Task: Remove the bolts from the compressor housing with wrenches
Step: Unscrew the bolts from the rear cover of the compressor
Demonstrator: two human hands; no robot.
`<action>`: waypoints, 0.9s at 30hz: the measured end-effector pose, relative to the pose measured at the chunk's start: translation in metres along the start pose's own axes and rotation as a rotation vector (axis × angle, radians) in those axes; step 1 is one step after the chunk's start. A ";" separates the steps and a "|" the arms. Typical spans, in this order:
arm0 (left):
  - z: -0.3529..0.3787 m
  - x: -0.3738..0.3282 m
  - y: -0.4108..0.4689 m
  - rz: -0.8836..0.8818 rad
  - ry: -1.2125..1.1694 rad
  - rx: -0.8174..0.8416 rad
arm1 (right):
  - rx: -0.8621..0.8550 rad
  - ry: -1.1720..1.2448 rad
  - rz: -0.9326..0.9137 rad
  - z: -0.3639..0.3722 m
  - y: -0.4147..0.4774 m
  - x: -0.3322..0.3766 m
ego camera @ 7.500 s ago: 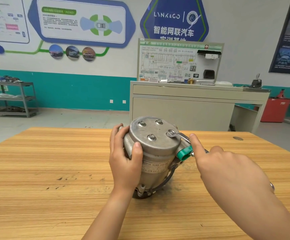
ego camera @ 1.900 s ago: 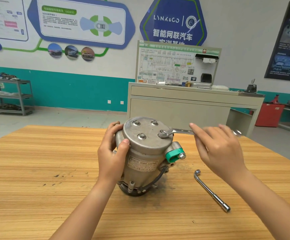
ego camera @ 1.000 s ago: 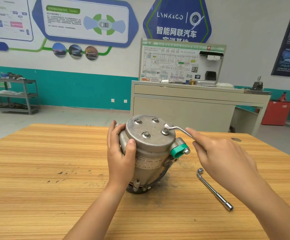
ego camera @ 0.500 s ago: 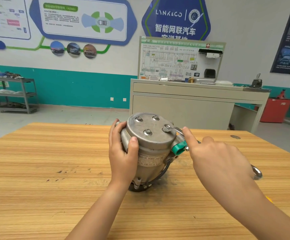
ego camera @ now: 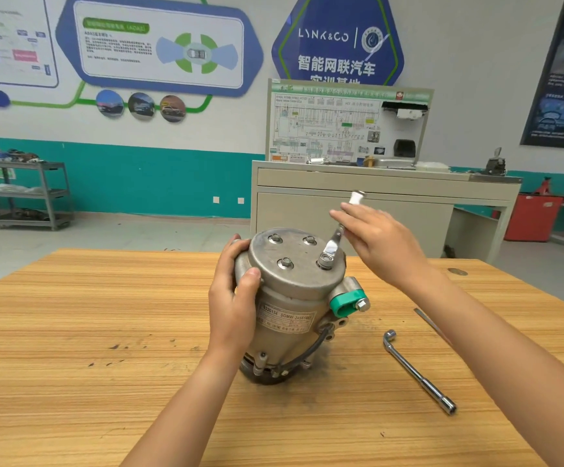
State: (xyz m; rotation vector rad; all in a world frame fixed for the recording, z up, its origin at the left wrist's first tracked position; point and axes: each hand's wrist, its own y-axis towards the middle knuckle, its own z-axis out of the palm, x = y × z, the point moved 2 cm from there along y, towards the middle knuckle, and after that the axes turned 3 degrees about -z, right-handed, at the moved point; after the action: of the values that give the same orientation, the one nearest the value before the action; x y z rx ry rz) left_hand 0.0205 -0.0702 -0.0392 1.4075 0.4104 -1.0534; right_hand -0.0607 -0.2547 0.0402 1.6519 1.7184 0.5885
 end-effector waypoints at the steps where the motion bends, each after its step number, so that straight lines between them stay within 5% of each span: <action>1: 0.001 0.000 0.000 -0.003 0.015 0.003 | 0.013 0.022 -0.050 0.004 0.010 0.001; 6: 0.006 -0.001 -0.003 0.003 0.053 -0.007 | -0.117 -0.092 -0.167 0.012 0.032 0.007; 11: 0.003 0.001 -0.006 0.011 0.038 -0.049 | -0.398 0.226 0.215 -0.011 -0.003 0.005; 18: 0.001 0.001 -0.009 0.014 0.029 -0.069 | -0.086 -0.045 0.031 -0.040 -0.065 0.044; 27: 0.003 -0.003 -0.014 0.070 0.051 -0.084 | 0.109 -0.229 0.201 -0.054 -0.080 0.049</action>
State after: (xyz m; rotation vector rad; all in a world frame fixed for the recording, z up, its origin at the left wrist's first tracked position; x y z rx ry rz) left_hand 0.0067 -0.0699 -0.0446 1.3662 0.4342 -0.9352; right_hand -0.1532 -0.2069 0.0109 1.9046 1.4535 0.3845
